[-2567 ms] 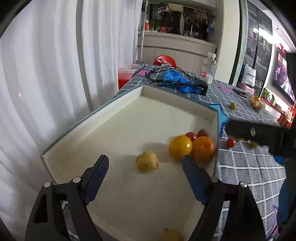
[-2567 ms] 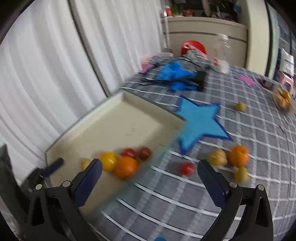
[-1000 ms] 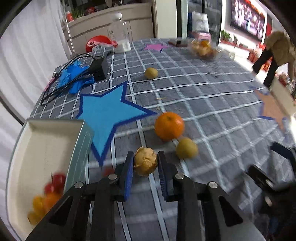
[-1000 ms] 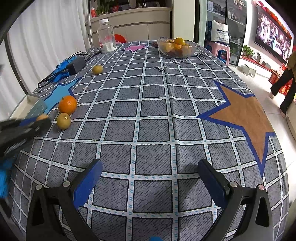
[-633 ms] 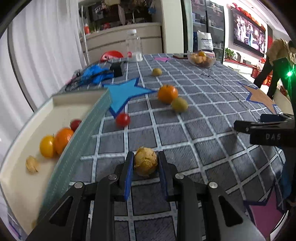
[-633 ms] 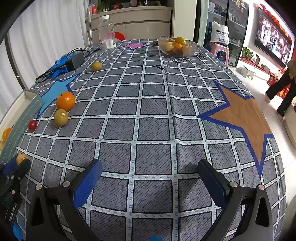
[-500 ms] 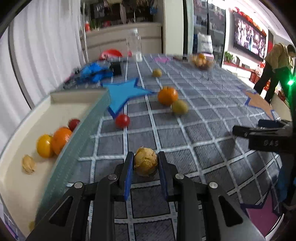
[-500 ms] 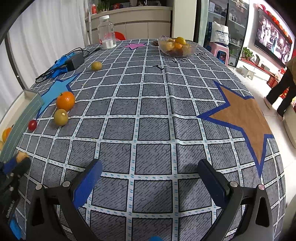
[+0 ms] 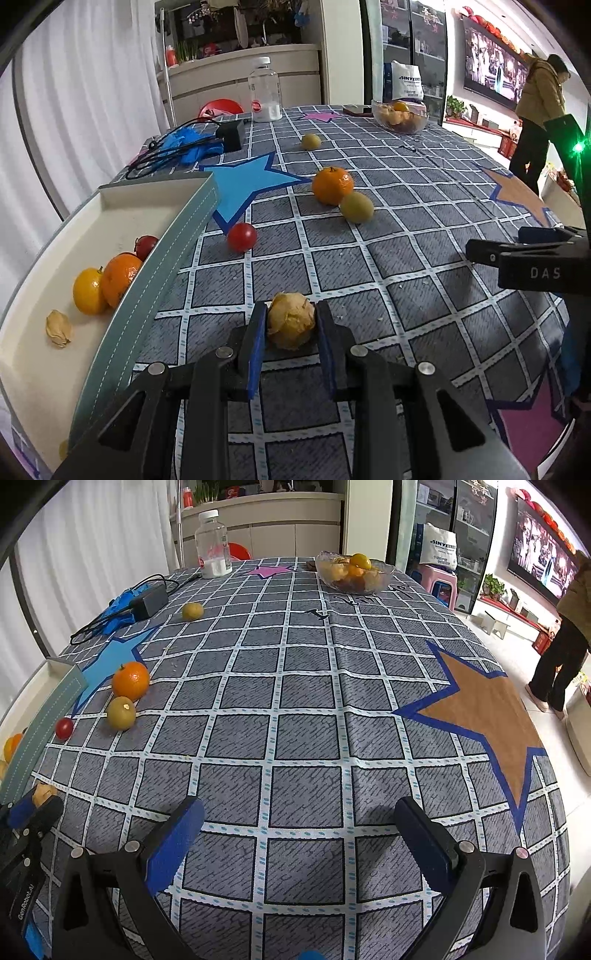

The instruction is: Organize fruits

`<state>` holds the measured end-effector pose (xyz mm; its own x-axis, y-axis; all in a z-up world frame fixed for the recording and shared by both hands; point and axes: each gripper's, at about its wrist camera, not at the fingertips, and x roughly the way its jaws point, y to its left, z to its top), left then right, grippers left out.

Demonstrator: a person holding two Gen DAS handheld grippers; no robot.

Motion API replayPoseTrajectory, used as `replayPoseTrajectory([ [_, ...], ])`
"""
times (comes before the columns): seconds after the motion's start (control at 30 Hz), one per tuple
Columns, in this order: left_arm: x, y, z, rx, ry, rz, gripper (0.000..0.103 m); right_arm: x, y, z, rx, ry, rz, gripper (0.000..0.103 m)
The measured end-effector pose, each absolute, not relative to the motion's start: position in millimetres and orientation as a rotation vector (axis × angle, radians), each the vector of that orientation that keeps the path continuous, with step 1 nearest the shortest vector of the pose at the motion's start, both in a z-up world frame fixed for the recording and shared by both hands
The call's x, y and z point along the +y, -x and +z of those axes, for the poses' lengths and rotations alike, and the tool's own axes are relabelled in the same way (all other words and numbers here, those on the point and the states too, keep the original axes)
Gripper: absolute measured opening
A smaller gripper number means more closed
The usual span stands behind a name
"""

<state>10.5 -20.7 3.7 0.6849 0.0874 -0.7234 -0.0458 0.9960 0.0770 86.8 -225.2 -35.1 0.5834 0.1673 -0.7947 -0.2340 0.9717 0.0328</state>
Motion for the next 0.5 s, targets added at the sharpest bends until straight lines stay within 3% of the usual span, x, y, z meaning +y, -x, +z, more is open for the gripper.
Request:
replayPoseTrajectory([
  [0.5, -21.5, -10.6, 3.7, 0.811, -0.062, 0.078, 0.028, -225.0, -86.4, -35.0, 0.919, 0.078, 0.234, 0.103],
])
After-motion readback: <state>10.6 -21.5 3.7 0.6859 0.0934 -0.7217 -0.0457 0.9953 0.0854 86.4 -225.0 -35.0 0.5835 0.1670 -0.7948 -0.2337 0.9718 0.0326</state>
